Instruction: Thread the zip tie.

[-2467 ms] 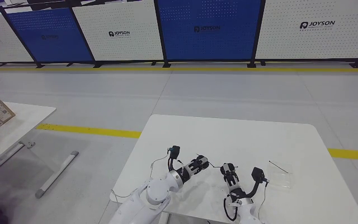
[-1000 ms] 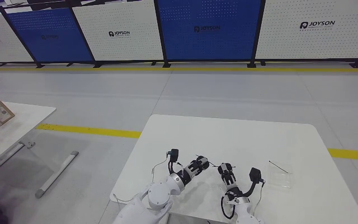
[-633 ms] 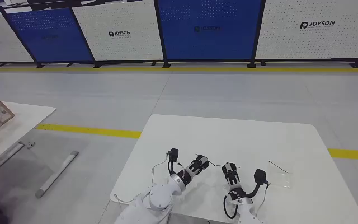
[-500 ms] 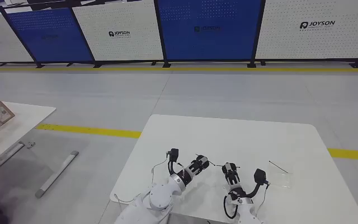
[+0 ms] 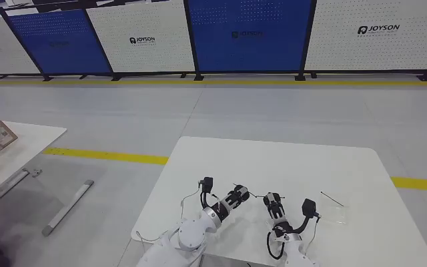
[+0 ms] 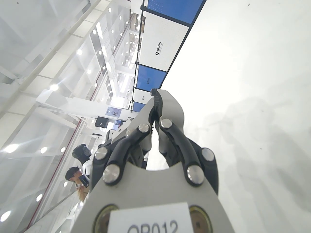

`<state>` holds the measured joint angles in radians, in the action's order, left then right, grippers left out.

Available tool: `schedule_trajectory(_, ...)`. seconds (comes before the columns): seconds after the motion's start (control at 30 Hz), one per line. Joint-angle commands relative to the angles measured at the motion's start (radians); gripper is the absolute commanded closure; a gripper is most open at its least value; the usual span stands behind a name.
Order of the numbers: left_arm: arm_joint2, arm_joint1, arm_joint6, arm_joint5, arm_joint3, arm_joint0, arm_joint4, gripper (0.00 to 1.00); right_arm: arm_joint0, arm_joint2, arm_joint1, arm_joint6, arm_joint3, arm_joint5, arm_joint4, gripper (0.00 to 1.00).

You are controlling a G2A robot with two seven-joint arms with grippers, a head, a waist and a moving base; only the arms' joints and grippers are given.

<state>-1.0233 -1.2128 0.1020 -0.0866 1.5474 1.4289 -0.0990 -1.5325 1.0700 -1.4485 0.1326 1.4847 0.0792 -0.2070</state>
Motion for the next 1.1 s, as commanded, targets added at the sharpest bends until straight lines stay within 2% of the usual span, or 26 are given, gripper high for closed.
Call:
schedule_trajectory(0.0,0.0,0.0,0.0,0.0,0.0,0.0,0.0,1.0,-0.001,0.0,0.0,-0.002,0.002,0.0,0.0,1.0)
schedule_trajectory(0.4,0.0,0.0,0.0,0.0,0.0,0.0,0.0,1.0,-0.028,0.018,0.002,0.005,0.02,0.016,-0.002,1.0)
schedule_trajectory(1.07,0.0,0.0,0.0,0.0,0.0,0.0,0.0,1.0,-0.02,0.004,-0.004,-0.007,0.019,-0.011,-0.012,1.0)
